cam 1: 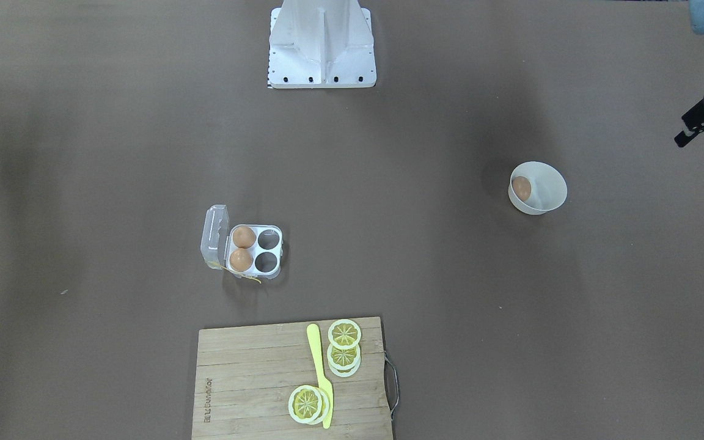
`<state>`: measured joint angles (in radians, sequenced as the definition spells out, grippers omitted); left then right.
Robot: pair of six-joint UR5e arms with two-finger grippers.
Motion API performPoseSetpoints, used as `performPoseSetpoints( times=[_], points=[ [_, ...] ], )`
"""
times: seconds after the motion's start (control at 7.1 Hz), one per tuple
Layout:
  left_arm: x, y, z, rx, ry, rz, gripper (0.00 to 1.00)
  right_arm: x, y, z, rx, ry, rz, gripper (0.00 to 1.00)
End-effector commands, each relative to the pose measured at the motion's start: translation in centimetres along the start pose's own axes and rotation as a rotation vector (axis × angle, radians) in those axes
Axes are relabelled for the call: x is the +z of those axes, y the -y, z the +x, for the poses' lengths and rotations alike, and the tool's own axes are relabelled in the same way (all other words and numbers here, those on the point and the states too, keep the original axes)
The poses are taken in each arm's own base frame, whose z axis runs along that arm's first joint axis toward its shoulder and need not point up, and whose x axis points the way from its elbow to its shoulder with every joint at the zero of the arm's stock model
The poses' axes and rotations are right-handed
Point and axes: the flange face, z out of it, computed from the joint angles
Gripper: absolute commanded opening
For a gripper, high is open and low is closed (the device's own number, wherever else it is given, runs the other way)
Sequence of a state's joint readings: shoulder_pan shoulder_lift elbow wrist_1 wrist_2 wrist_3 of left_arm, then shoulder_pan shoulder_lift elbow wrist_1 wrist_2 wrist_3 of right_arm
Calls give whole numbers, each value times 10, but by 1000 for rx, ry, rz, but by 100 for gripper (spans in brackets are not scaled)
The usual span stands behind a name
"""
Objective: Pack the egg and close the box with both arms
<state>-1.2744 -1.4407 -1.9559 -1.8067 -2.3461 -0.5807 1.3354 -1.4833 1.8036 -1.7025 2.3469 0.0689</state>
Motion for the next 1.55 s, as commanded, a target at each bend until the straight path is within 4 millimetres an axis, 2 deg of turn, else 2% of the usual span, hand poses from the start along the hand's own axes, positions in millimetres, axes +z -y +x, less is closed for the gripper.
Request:
performPoseSetpoints(
  times=[0.0, 0.14, 0.28, 0.42, 0.85, 1.13, 1.41],
  points=[
    [46, 4, 80, 96, 30, -25, 82, 2, 0, -2, -9, 1, 2, 100],
    [69, 0, 111, 143, 53, -35, 81, 3, 0, -2, -10, 1, 1, 100],
    [81, -2, 122, 160, 51, -50, 78, 4, 0, -2, -10, 2, -1, 100],
    [100, -2, 136, 164, 49, -77, 71, 6, 0, -3, -11, 2, -5, 100],
    [143, -11, 173, 213, 42, -146, 70, 8, 0, -3, -11, 2, -9, 100],
    [154, -8, 182, 218, 38, -161, 69, 8, 0, -3, -11, 2, -9, 100],
    [163, 0, 188, 172, 39, -166, 63, 8, 0, -3, -11, 2, -9, 100]
  ],
)
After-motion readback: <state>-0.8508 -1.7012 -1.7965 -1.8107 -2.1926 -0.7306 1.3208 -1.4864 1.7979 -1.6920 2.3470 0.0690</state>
